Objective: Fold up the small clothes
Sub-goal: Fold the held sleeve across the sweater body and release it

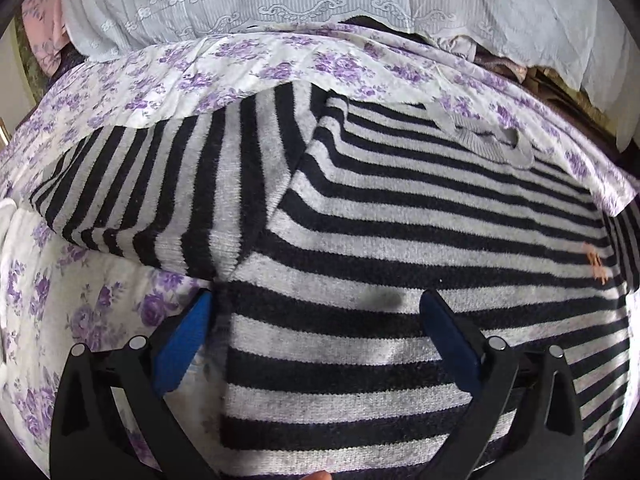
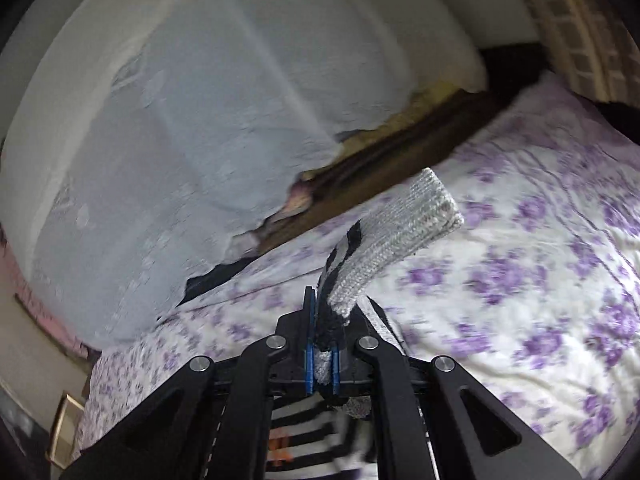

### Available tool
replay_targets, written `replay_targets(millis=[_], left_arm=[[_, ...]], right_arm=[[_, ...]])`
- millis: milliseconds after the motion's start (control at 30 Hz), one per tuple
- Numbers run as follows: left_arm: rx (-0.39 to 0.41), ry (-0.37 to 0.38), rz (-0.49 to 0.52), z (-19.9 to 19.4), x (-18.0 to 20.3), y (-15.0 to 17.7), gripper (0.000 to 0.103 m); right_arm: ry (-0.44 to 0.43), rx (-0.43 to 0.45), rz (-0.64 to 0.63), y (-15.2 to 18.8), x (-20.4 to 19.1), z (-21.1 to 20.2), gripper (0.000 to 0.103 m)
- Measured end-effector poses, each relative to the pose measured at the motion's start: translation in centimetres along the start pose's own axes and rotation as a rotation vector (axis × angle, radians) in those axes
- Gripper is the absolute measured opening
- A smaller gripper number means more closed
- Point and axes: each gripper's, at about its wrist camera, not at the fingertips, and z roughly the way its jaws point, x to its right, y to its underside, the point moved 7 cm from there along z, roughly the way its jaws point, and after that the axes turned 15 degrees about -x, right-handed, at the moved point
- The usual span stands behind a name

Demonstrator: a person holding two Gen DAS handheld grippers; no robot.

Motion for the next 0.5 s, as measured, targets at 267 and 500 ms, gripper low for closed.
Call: replay_targets(millis=[267, 500], left_arm=[[0.055, 0.031, -0.073, -2.1, -2.5, -0.9, 0.099], [0.063, 0.052, -0.163, -2.4, -5.5, -1.7, 0.099]], right_arm=[[-0.015, -0.067, -0.193, 4.5, -11.8, 3.1, 0.007], [0.0, -0.168, -0.311, 10.6, -17.7, 8.3, 0.007]])
